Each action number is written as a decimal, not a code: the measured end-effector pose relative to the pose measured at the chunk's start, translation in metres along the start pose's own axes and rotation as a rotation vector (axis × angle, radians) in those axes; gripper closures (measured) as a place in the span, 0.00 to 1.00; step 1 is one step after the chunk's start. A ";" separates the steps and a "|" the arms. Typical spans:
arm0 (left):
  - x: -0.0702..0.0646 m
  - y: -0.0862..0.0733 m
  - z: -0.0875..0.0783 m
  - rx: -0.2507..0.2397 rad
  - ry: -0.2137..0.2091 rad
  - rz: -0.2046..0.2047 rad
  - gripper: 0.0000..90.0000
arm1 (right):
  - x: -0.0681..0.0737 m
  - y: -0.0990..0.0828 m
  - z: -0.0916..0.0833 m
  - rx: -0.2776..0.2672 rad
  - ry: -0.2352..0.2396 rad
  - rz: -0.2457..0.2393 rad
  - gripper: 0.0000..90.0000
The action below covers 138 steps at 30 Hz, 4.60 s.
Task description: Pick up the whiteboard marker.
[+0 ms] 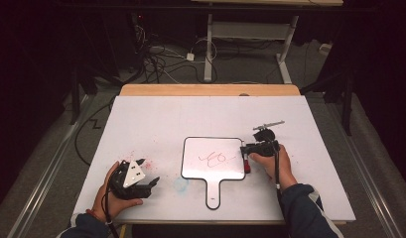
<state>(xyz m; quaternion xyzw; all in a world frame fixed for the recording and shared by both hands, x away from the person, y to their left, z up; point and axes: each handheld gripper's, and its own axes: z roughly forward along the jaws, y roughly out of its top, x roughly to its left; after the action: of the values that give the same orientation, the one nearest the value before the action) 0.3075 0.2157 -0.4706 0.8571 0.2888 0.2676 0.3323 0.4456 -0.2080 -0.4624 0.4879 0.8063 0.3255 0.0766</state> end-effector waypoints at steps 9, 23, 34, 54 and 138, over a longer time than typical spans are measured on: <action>0.000 0.001 0.002 0.014 -0.019 0.007 0.24 | 0.003 0.001 0.003 -0.015 0.022 -0.014 0.90; 0.000 0.002 0.002 0.005 -0.028 -0.013 0.24 | 0.007 0.001 -0.013 -0.104 0.035 -0.046 0.91; 0.001 0.032 0.005 -0.152 -0.160 -0.162 0.25 | 0.033 0.004 -0.043 -0.252 0.097 -0.123 0.91; -0.050 0.117 0.059 -0.342 -0.521 -0.294 0.38 | 0.099 -0.003 -0.053 -0.439 0.264 -0.202 0.91; -0.013 0.101 0.107 -0.235 -0.338 -0.091 0.88 | 0.095 -0.030 -0.069 -0.488 0.128 -0.440 0.48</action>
<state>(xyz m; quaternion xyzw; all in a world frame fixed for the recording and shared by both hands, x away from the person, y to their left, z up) 0.3998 0.1009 -0.4692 0.8311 0.2342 0.1366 0.4855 0.3443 -0.1695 -0.4083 0.2479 0.7937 0.5147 0.2088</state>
